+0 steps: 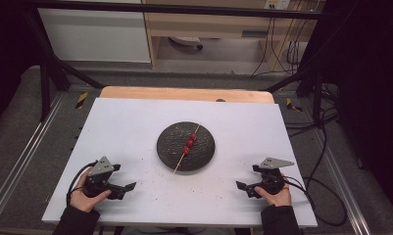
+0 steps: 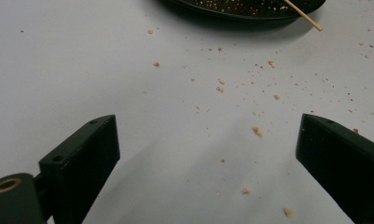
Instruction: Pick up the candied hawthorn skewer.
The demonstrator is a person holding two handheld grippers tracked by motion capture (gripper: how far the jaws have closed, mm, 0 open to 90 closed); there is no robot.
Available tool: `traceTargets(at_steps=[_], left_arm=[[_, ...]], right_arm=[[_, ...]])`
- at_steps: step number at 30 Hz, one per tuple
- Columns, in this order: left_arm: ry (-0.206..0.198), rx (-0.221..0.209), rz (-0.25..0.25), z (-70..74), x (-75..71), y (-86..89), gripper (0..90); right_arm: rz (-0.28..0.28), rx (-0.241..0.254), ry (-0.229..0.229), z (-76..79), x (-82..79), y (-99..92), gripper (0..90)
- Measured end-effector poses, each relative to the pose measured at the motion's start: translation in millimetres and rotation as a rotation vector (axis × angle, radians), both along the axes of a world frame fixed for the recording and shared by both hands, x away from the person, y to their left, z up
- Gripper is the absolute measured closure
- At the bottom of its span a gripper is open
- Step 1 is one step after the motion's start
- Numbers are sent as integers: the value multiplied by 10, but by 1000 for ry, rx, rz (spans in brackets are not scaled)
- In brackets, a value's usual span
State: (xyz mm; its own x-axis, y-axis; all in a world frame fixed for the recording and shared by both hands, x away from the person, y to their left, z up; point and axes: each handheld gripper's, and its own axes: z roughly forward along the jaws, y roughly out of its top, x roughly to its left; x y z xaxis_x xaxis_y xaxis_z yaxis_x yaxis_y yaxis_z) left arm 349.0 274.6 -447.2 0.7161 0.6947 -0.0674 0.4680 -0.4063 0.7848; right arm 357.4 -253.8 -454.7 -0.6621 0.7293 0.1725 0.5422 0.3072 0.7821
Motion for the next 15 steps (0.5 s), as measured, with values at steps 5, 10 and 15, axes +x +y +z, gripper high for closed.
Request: traceTargets(at_steps=[5,10,15], left_arm=[[3,1,-2,-1,-1,-22,56],[5,5,-4,0,-8,-48,56],[3,8,-5,10,-14,-84,55]], right_arm=[[2,1,4,7,-1,-4,15],[1,7,0,13,-4,-5,15],[-1,10,3,11,-4,1,13]])
